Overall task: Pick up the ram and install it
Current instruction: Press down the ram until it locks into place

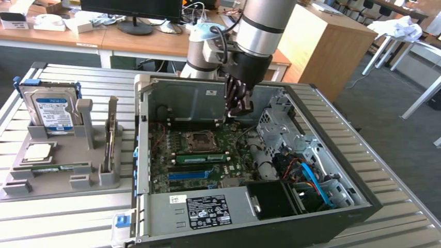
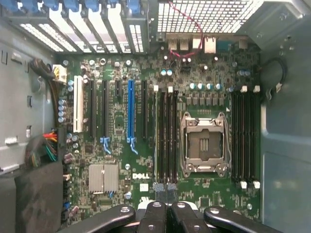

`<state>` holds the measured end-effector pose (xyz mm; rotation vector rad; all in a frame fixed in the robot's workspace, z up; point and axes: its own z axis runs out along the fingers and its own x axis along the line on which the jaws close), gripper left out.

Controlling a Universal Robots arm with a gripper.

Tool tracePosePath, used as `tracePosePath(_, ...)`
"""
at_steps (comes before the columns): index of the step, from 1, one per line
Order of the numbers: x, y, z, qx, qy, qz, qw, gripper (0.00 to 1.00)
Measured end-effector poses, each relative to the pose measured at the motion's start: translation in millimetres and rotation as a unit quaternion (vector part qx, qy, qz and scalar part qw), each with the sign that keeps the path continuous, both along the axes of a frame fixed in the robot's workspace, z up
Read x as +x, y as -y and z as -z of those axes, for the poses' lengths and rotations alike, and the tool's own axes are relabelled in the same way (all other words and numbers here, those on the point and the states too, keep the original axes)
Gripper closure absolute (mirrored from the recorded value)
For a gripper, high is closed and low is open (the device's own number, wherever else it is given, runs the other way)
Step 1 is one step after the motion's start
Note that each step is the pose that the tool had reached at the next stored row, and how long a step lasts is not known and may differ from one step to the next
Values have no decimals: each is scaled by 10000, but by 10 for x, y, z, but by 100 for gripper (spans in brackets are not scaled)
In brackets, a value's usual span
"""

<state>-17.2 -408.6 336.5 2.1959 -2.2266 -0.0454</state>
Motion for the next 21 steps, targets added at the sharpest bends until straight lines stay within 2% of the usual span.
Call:
tracePosePath(10, 168, 0, 0, 0, -6, 0, 10000, 90)
tracePosePath(21, 172, 0, 27, 1, -6, -1, 10000, 90)
